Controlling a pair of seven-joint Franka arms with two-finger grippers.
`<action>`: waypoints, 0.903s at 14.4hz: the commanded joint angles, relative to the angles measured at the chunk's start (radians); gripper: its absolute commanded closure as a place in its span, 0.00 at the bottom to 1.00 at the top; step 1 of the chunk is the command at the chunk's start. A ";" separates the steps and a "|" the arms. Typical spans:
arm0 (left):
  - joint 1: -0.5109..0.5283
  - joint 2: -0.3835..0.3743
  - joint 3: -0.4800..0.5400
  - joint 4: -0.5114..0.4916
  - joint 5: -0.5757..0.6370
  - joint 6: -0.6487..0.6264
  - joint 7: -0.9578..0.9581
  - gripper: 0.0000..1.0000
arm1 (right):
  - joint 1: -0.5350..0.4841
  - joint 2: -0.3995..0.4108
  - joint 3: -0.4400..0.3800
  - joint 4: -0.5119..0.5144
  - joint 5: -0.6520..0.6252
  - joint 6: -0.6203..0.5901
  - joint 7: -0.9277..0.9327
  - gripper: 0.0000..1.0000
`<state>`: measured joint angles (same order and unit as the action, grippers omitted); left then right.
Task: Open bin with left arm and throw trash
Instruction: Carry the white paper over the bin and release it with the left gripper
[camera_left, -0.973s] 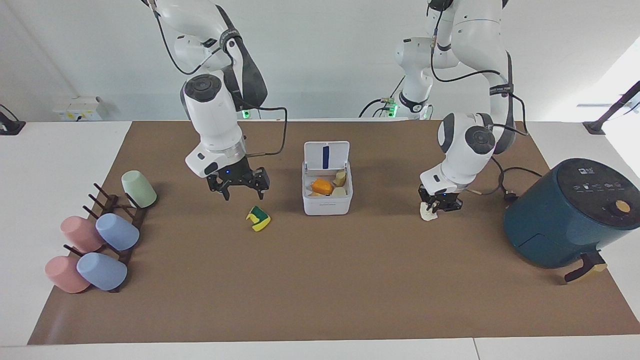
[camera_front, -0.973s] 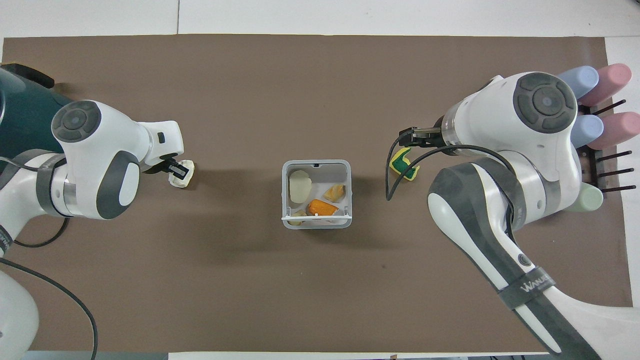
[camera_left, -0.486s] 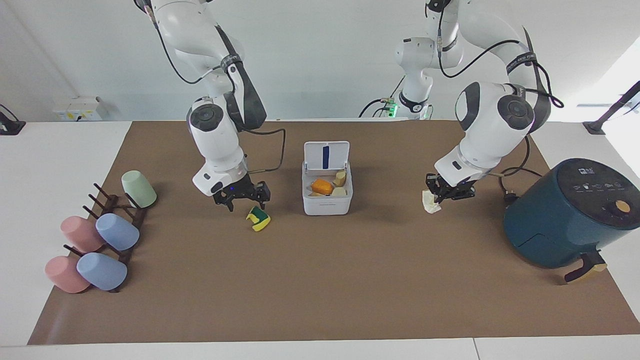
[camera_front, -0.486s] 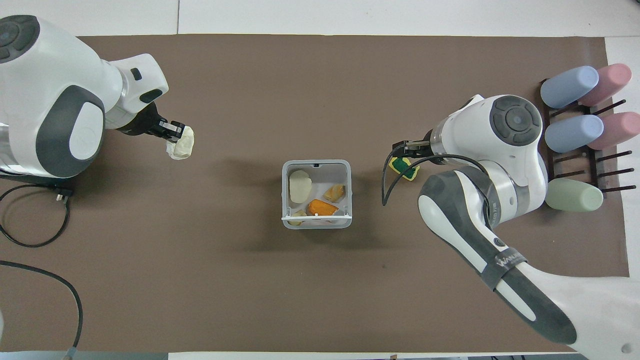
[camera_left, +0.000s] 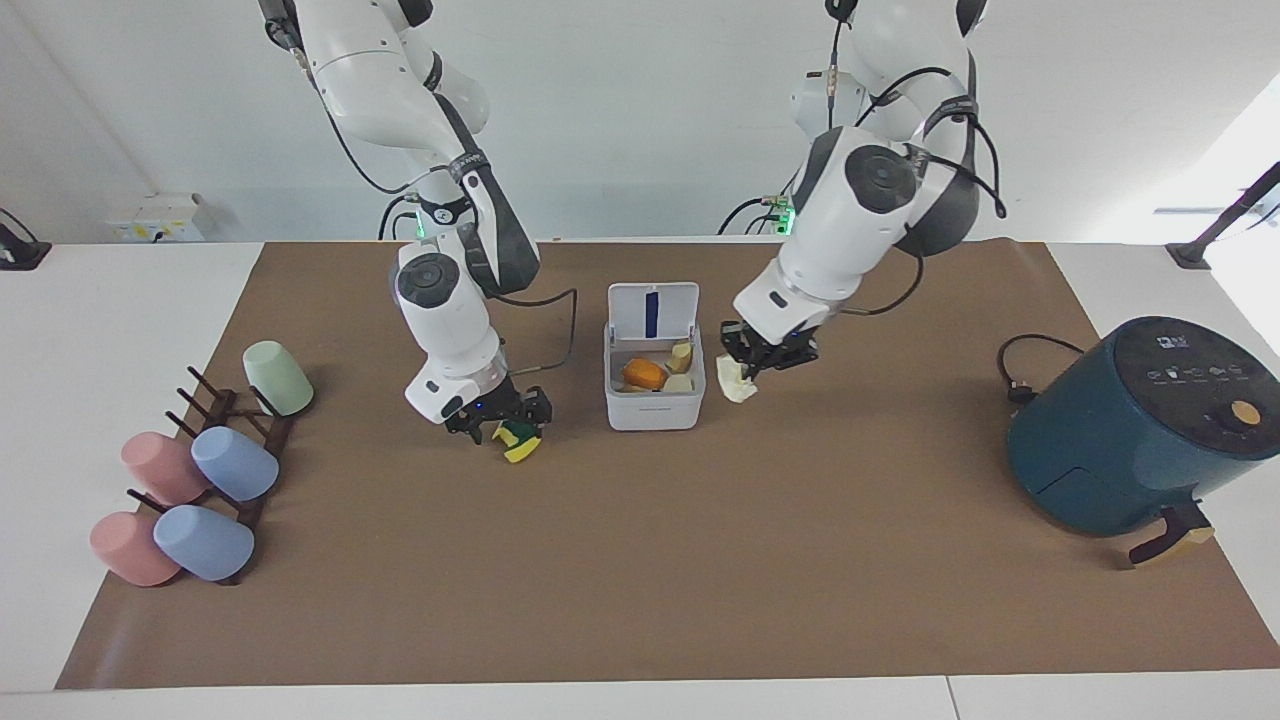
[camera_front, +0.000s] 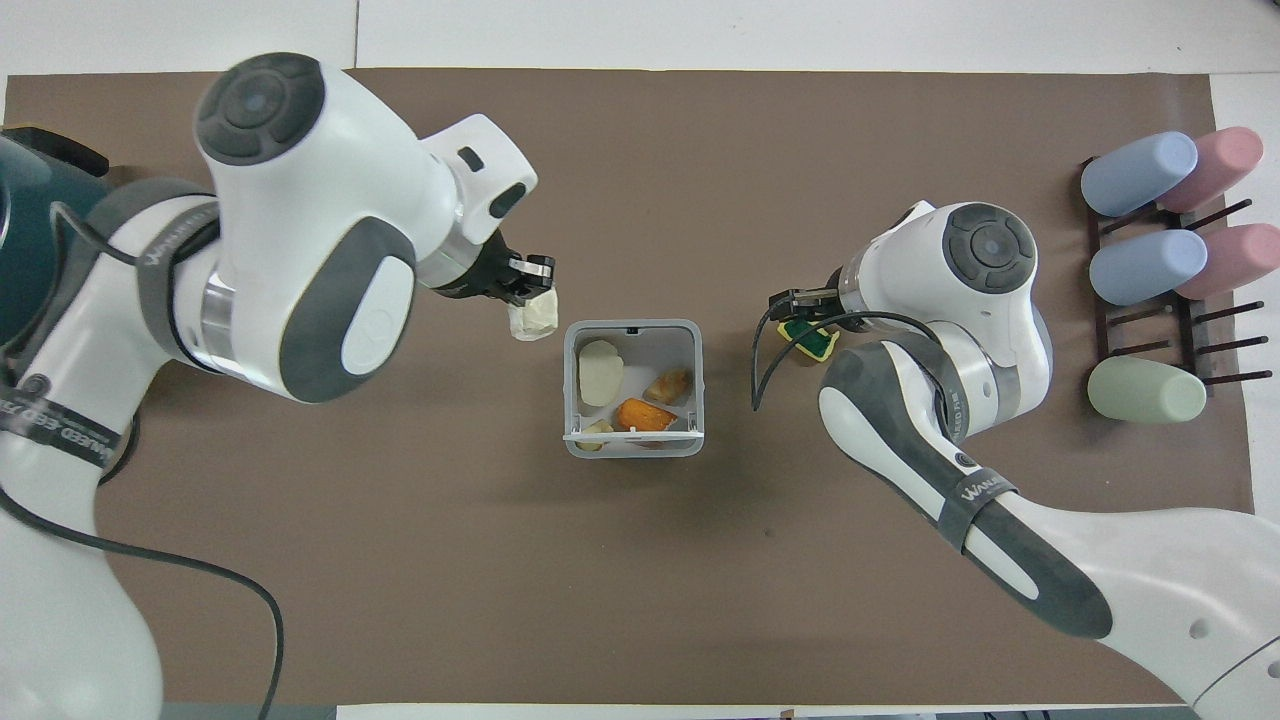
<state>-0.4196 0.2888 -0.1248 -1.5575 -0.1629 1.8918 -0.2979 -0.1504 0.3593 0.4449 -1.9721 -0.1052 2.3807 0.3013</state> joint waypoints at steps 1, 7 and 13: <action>-0.071 -0.010 0.016 -0.035 -0.030 0.041 -0.047 1.00 | -0.009 0.007 0.009 -0.010 -0.031 0.029 -0.017 0.04; -0.156 -0.073 0.017 -0.239 -0.029 0.176 -0.050 1.00 | 0.009 0.004 0.009 -0.037 -0.033 0.054 -0.016 0.72; -0.162 -0.082 0.017 -0.266 -0.027 0.175 -0.035 0.58 | 0.009 -0.014 0.009 -0.028 -0.033 0.035 -0.007 1.00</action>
<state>-0.5705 0.2493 -0.1242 -1.7770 -0.1646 2.0467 -0.3502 -0.1294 0.3646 0.4476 -1.9959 -0.1181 2.4148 0.3002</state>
